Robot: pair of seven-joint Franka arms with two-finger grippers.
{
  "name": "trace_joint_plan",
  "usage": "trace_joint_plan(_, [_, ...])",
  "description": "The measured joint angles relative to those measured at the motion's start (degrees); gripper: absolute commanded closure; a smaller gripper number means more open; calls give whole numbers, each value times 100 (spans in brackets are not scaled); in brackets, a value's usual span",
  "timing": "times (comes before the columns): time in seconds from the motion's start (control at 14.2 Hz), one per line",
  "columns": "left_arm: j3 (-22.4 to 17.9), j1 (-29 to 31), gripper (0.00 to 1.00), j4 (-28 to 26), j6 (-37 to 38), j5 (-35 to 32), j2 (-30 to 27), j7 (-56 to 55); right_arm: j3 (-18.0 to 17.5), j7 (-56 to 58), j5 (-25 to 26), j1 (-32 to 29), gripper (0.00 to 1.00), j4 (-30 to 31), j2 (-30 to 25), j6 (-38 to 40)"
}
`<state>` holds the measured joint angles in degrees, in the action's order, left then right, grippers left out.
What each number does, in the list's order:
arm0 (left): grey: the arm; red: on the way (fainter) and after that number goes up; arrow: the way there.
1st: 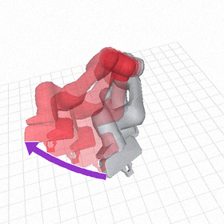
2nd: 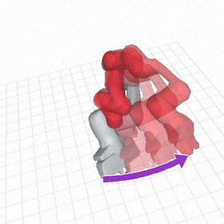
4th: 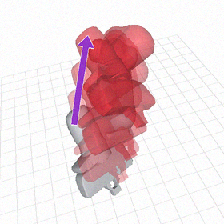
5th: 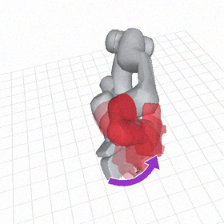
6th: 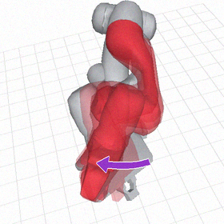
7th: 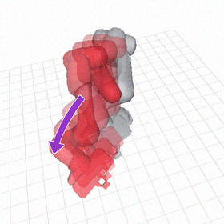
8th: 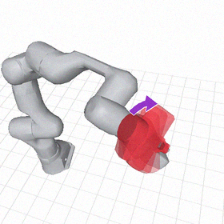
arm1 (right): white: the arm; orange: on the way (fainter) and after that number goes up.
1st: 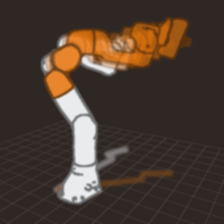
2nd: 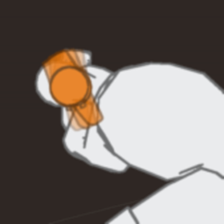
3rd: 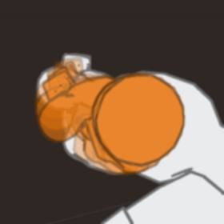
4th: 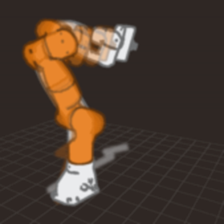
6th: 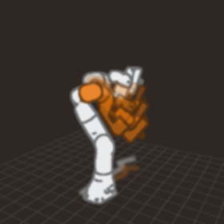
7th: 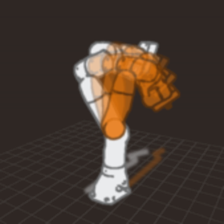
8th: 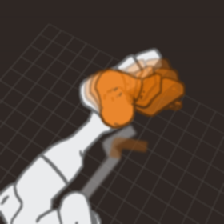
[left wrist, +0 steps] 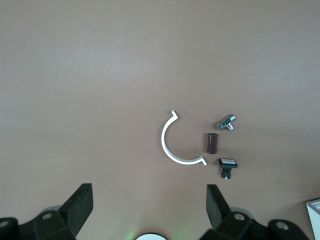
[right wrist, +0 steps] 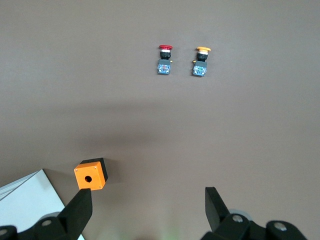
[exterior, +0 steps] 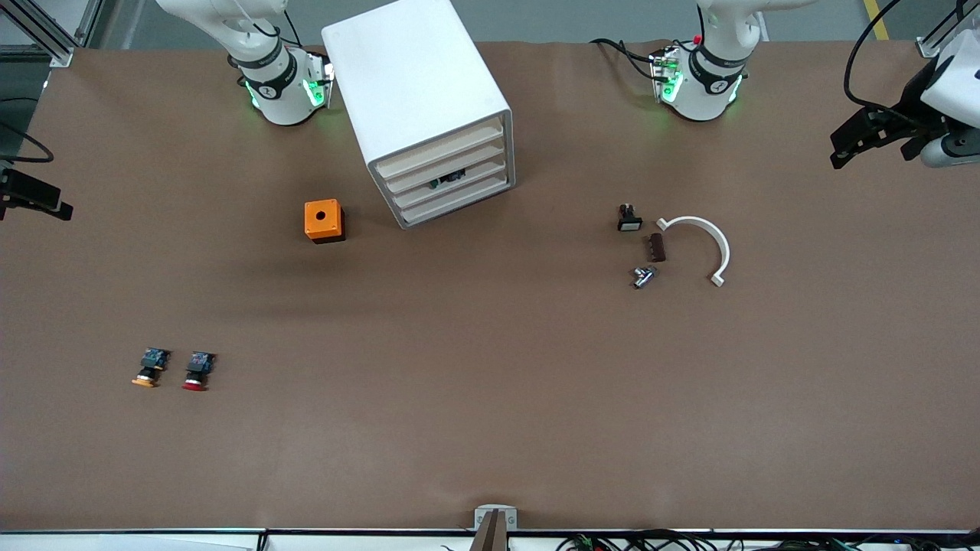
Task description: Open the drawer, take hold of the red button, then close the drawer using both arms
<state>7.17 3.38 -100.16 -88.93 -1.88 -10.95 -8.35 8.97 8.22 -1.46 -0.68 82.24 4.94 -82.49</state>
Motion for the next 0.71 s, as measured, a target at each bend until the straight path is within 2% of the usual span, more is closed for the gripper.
trace_joint_plan(0.71, [71,-17,0,15,42,0,5,4,-61,4,-1,31,0,1012,-959,-309])
